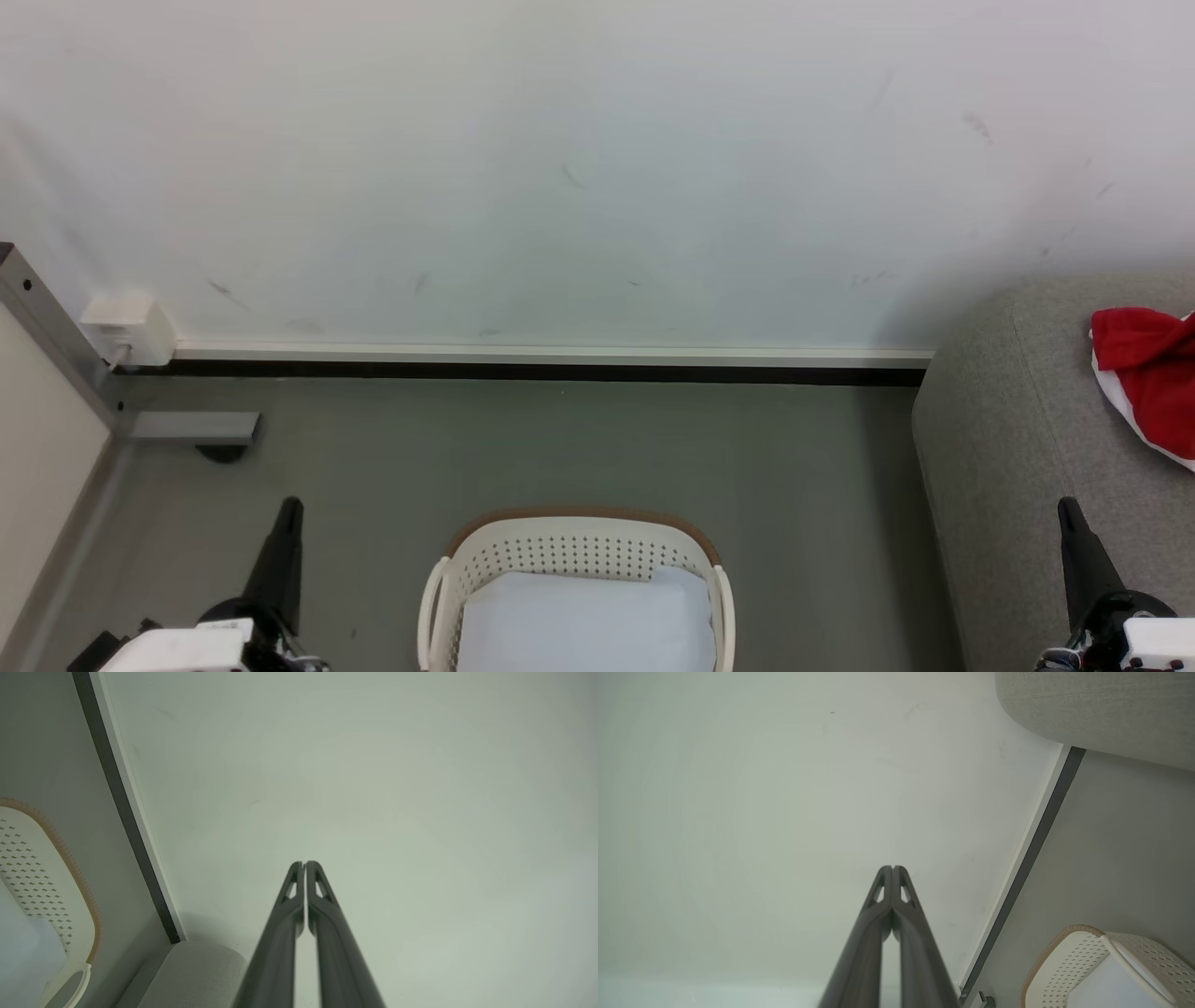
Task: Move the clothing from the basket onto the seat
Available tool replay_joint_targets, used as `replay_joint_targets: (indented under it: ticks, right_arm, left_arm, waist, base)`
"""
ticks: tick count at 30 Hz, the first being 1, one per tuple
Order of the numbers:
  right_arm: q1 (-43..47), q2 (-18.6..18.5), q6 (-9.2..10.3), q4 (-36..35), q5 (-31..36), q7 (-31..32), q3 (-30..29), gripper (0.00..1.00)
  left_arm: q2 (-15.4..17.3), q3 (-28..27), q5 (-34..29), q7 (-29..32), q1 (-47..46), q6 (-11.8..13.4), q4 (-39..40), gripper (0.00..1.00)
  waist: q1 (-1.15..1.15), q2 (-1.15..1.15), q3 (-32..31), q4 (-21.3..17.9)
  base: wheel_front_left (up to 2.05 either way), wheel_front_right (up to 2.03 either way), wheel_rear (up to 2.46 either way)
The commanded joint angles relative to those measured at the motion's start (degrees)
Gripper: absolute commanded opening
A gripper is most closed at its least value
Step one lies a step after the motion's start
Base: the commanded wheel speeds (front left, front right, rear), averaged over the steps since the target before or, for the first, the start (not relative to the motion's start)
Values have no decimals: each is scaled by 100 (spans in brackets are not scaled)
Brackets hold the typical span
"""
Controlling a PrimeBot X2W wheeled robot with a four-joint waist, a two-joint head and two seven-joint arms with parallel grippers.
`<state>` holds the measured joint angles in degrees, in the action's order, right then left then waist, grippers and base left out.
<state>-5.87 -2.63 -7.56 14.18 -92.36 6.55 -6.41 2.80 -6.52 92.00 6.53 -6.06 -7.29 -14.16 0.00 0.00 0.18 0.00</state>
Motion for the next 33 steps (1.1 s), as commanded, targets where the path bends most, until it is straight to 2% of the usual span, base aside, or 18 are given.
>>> replay_joint_targets:
  ticks: [1, 33]
  right_arm:
    - [-76, -47, 14, -30, -12, 16, -23, 0]
    - [-76, -47, 14, -30, -13, 16, -23, 0]
  left_arm:
    - [13, -12, 77, 22, -42, -39, 22, 0]
    - [13, -11, 78, 22, -42, -39, 21, 0]
  waist:
    - [0, 0, 0, 0]
    - [0, 0, 0, 0]
  base:
    - [0, 0, 0]
    - [0, 0, 0]
